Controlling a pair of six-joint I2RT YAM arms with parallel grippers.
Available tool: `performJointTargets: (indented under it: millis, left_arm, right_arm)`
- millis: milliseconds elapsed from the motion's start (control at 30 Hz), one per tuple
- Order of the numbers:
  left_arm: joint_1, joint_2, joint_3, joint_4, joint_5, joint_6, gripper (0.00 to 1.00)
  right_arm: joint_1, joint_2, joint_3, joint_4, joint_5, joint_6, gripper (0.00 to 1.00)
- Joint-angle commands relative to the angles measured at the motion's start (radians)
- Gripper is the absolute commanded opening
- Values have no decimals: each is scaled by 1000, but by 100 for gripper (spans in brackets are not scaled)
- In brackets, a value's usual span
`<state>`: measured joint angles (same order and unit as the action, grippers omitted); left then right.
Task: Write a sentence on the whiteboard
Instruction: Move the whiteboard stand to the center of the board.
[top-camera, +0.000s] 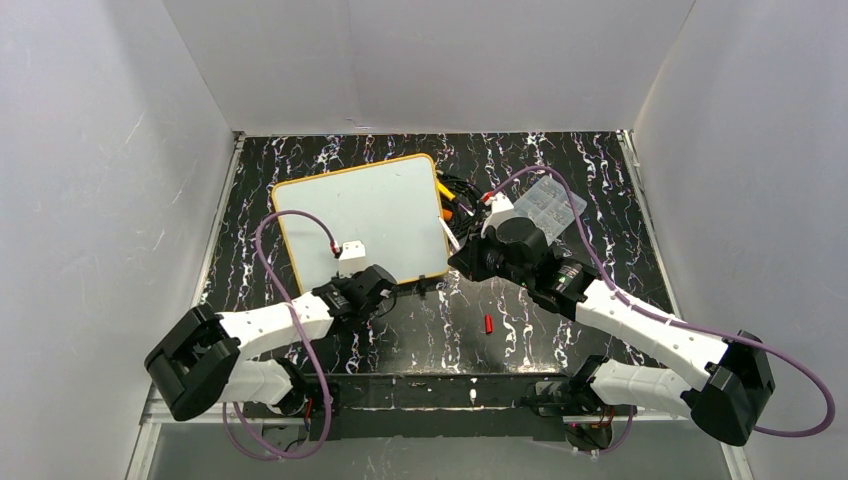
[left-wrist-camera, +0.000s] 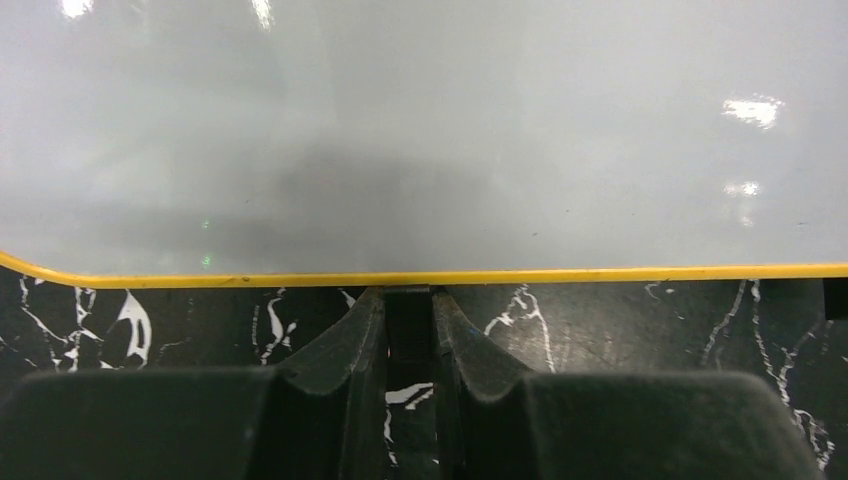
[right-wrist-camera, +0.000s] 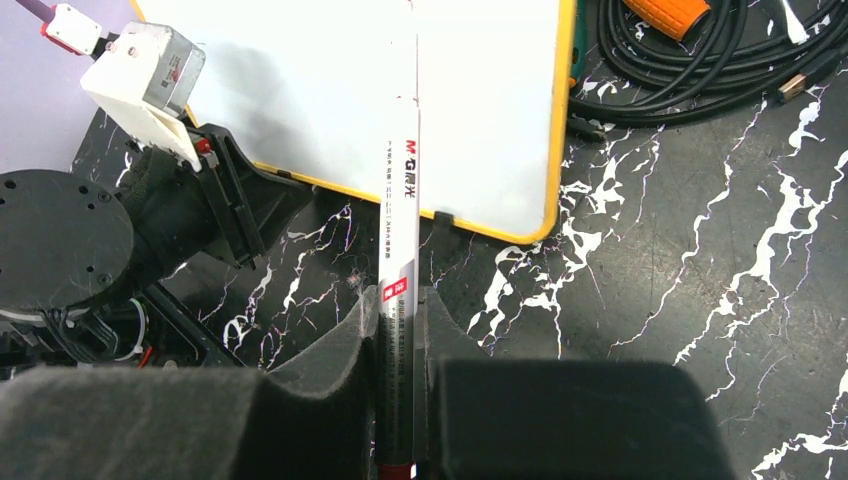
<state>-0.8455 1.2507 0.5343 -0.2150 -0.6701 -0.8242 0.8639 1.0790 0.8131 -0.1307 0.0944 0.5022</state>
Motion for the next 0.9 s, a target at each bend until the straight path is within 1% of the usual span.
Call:
performJointTargets:
  millis: [0,433,533,600,633,867]
  left_arm:
    - [-55,30,73,0,-20,-29,0]
    - [-155,182,191,-3,-6,-79,0]
    - [-161,180,196,-6,10,-84,1]
    - [-164,168,192,-6,20,-87,8]
    - [-166,158,188,-6,24,-88,15]
    - [-181,64,144,-15,78,-127,41]
  right_arm:
    - [-5,-22,-2,46,5,7,1]
    - [-5,-50,-6,38,26,11,1]
    - [-5,-65,-7,34,24,1,1]
    - [-5,-75,-9,33,25,-3,1]
    - [-5,-79,-10,31,29,-5,1]
    - [-5,-99,-15,26,38,-4,1]
